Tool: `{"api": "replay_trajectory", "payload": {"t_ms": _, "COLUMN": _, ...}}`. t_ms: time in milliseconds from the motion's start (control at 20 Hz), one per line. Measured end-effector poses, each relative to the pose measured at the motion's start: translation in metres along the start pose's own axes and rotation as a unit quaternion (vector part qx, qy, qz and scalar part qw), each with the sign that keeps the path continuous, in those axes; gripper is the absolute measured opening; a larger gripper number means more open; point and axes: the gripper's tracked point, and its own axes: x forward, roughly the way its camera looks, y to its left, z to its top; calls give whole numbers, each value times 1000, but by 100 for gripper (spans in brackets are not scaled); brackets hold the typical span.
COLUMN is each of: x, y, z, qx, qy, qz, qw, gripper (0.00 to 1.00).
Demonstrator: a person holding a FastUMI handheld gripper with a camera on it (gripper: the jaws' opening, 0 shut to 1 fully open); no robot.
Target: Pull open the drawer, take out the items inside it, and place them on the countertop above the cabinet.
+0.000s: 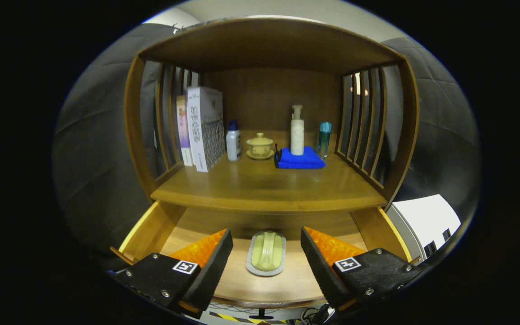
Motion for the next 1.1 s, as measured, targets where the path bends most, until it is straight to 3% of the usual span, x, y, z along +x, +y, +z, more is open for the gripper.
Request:
{"api": "replay_trajectory", "payload": {"t_ms": 450, "x": 47, "y": 2, "z": -32, "qx": -28, "qy": 119, "qz": -50, "qw": 991, "gripper": 94}}
{"api": "replay_trajectory", "payload": {"t_ms": 650, "x": 64, "y": 5, "z": -49, "qx": -13, "qy": 158, "qz": -46, "qw": 986, "gripper": 93}}
{"api": "replay_trajectory", "payload": {"t_ms": 1100, "x": 89, "y": 3, "z": -72, "qx": -7, "qy": 196, "qz": -55, "qw": 979, "gripper": 73}}
